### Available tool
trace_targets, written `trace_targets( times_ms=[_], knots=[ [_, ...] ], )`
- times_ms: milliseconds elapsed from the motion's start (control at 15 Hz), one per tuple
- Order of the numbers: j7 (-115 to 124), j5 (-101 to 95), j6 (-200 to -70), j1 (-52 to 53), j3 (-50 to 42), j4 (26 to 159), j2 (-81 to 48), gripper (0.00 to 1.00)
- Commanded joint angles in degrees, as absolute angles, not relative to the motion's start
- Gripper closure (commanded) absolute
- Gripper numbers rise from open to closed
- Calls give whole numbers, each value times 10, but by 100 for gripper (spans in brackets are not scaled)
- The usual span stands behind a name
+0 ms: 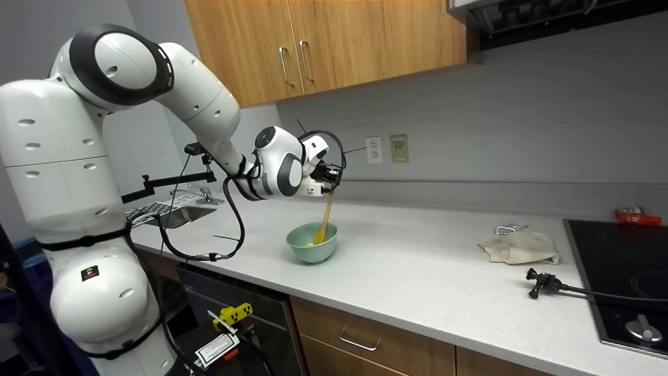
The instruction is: Use the wooden spatula to stir the contents in the green bowl
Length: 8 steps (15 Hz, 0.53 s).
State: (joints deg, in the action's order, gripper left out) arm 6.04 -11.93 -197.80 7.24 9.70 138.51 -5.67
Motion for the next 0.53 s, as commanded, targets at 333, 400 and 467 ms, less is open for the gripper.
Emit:
trace_targets(
  times_ms=[333,400,467],
  knots=[
    [66,-124,-1952,69,99,1410,-22,35],
    [63,-121,-1948,71,98,1415,-15,28],
    [62,-119,-1943,72,97,1419,-9,19]
  ],
)
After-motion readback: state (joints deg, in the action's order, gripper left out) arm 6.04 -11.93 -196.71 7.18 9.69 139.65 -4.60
